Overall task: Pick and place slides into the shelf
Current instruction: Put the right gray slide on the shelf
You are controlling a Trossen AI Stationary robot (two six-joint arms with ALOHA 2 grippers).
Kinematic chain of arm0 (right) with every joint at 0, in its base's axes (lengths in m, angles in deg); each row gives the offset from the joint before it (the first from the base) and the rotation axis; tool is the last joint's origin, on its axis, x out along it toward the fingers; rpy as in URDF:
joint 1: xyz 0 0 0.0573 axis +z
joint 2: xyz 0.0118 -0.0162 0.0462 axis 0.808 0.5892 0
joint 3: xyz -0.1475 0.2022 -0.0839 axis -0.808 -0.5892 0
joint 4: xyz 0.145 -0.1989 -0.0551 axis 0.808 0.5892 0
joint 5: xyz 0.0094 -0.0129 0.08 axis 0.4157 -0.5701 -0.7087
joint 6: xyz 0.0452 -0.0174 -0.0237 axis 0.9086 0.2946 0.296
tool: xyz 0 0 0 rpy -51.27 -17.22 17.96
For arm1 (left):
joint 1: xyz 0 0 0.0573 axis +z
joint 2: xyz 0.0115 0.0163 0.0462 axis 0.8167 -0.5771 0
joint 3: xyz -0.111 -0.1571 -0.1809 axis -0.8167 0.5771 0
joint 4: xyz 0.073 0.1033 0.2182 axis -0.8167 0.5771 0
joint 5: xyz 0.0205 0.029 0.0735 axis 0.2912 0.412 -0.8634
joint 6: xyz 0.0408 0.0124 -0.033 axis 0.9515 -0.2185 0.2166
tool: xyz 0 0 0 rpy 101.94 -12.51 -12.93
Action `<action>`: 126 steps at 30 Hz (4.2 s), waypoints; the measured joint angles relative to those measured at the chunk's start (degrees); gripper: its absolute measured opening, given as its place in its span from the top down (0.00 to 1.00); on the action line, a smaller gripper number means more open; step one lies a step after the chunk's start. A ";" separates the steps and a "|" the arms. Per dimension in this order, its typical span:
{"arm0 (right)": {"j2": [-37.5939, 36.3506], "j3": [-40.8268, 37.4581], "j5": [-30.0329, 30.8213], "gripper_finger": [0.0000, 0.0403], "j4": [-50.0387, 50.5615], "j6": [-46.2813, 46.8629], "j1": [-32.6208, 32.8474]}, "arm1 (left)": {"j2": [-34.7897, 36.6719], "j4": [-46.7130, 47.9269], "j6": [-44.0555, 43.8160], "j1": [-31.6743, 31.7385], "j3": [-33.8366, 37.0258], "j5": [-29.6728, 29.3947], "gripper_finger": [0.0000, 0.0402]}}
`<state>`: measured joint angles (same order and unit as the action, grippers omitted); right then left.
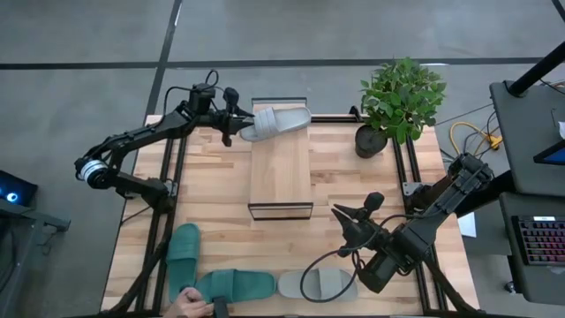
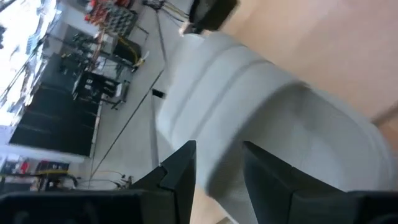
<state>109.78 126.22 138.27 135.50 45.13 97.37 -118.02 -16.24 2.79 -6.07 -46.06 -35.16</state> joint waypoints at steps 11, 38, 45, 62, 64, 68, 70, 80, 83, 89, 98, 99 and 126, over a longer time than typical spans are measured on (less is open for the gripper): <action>0.00 -0.35 0.00 0.88 0.02 0.00 0.01 | -1.31 -5.90 1.50 -0.82 0.62 -1.46 0.72; 0.00 -1.07 0.02 0.88 0.02 0.00 0.01 | -6.43 -16.69 4.59 -0.78 0.25 -3.39 0.99; 0.00 -1.07 0.02 0.88 0.02 0.00 0.00 | -7.30 -19.08 4.63 -0.76 0.25 -6.10 0.99; 0.00 -1.29 0.04 0.88 0.02 0.00 0.01 | -9.66 -23.94 4.85 -0.76 0.23 -5.97 0.98; 0.00 -1.29 0.04 0.88 0.00 0.00 0.01 | -9.66 -24.05 4.82 -0.76 0.23 -5.93 0.98; 0.00 -1.31 0.04 0.88 0.02 0.00 0.01 | -9.66 -24.27 4.74 -0.76 0.23 -5.49 0.98; 0.00 -1.33 0.04 0.88 0.00 0.00 -0.01 | -9.66 -24.31 4.65 -0.76 0.23 -4.53 0.98; 0.00 -1.60 0.04 0.88 0.00 0.02 0.01 | -9.66 -24.66 4.52 -0.78 0.21 -4.17 0.98; 0.00 -1.60 0.04 0.88 0.00 0.00 0.01 | -9.66 -24.78 4.52 -0.78 0.19 -3.85 0.98; 0.00 -1.61 0.04 0.88 -0.02 0.02 0.01 | -9.66 -26.39 4.43 -0.82 0.17 -0.92 0.98; 0.00 -1.65 0.04 0.88 -0.08 0.07 0.01 | -9.64 -29.45 -0.51 -0.87 -0.51 2.25 0.98; 0.00 -1.72 0.04 0.88 -0.05 0.30 0.00 | -9.64 -29.14 -0.53 -0.73 -0.51 1.69 0.98; 0.00 -1.99 0.04 0.88 -0.13 1.07 0.01 | -8.38 -18.29 1.34 5.22 -0.34 0.54 1.00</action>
<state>109.78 124.23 138.32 135.37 46.20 97.39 -126.40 -34.53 4.12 -0.85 -46.39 -34.62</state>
